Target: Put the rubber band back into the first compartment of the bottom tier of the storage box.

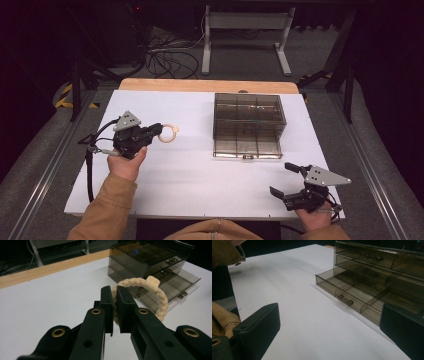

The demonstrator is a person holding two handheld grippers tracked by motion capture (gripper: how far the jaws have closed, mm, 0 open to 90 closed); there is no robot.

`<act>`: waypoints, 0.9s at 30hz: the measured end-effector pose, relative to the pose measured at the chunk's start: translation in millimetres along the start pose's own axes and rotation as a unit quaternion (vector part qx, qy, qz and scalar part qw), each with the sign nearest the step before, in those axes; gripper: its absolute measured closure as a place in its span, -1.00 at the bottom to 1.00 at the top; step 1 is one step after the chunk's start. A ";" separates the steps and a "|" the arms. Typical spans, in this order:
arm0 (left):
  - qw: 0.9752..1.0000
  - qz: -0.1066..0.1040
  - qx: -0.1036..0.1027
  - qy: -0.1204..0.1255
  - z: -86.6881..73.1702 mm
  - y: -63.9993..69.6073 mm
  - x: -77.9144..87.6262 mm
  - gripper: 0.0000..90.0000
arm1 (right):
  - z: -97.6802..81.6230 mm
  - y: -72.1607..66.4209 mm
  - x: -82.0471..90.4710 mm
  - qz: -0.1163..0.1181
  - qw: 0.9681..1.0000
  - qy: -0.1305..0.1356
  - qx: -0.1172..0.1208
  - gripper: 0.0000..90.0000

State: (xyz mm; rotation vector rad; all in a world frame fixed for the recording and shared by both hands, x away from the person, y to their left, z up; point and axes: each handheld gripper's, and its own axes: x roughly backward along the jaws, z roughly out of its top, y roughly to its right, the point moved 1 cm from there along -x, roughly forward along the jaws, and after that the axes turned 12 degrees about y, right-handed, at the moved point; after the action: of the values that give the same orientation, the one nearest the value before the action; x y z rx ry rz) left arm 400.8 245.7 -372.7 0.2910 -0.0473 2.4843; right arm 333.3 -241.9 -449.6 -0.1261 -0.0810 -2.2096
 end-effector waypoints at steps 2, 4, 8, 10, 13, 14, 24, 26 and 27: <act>1.000 -0.006 -0.001 0.002 2.3 3.3 -3.8 0.88 | 0.0 -0.1 0.0 0.000 1.000 0.000 0.001 -0.92; 1.000 -0.012 -0.005 0.001 4.4 8.3 -8.4 0.88 | 0.2 -0.5 0.3 -0.001 1.000 0.000 0.002 -0.92; 1.000 -0.022 -0.008 0.000 6.9 17.0 -17.9 0.88 | 0.0 -0.1 0.2 -0.001 1.000 0.001 0.000 -0.92; 1.000 -0.027 -0.010 -0.001 7.4 20.3 -22.7 0.88 | -0.2 0.2 0.3 0.000 1.000 0.000 -0.001 -0.92; 0.999 -0.034 -0.009 -0.002 8.3 26.1 -28.9 0.88 | 0.2 0.2 1.0 0.000 1.000 0.002 0.001 -0.92; 0.999 -0.035 -0.012 -0.002 8.9 27.8 -30.8 0.88 | 0.2 0.3 1.2 0.000 1.000 0.002 0.001 -0.92; 0.998 -0.057 -0.024 -0.004 11.0 47.2 -50.6 0.88 | 0.0 0.0 0.8 0.001 1.000 0.001 0.000 -0.92; 0.998 -0.059 -0.024 -0.005 10.2 51.2 -55.3 0.88 | 0.0 0.0 0.8 0.002 1.000 0.001 0.000 -0.92; 0.998 -0.060 -0.025 -0.006 9.9 53.2 -57.6 0.88 | 0.0 0.0 0.9 0.002 1.000 0.001 0.001 -0.92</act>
State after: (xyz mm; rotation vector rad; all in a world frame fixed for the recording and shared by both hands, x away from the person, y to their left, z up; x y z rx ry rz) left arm 415.8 168.0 -373.8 0.2800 -0.0940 2.3587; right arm 332.8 -242.6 -449.5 -0.1231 -0.0808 -2.2060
